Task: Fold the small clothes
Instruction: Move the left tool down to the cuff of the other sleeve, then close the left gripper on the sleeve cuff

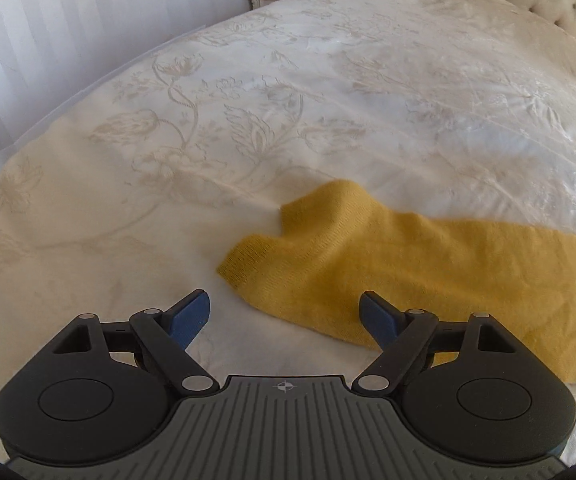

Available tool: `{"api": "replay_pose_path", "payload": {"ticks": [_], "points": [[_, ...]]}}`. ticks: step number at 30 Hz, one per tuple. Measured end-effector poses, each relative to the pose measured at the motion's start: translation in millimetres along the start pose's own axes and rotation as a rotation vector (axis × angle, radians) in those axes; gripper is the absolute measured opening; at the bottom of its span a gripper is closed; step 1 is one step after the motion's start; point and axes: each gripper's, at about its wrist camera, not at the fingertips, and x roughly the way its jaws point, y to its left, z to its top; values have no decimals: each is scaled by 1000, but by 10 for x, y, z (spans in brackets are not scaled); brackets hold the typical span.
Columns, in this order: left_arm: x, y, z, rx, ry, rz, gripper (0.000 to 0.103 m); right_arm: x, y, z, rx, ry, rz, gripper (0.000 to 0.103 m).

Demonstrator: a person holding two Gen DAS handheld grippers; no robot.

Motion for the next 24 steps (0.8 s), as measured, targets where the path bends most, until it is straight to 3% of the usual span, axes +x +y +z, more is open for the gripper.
{"api": "replay_pose_path", "payload": {"ticks": [4, 8, 9, 12, 13, 18, 24], "points": [[93, 6, 10, -40, 1, 8, 82, -13, -7, 12, -13, -3, -2, 103], [121, 91, 124, -127, -29, -30, 81, -34, -34, 1, -4, -14, 1, 103], [129, 113, 149, -146, -35, -41, 73, -40, -37, -6, 0, -17, 2, 103], [145, 127, 215, -161, -32, -50, 24, -75, -50, -37, 6, -29, 6, 103], [145, 104, 238, -151, -21, -47, 15, -90, -57, -50, 8, -34, 7, 103], [-86, -95, 297, -99, -43, -88, 9, -168, -115, -138, 21, -55, 14, 103], [-658, -483, 449, -86, -118, -201, 9, -243, -245, -271, 40, -78, 32, 103]]}}
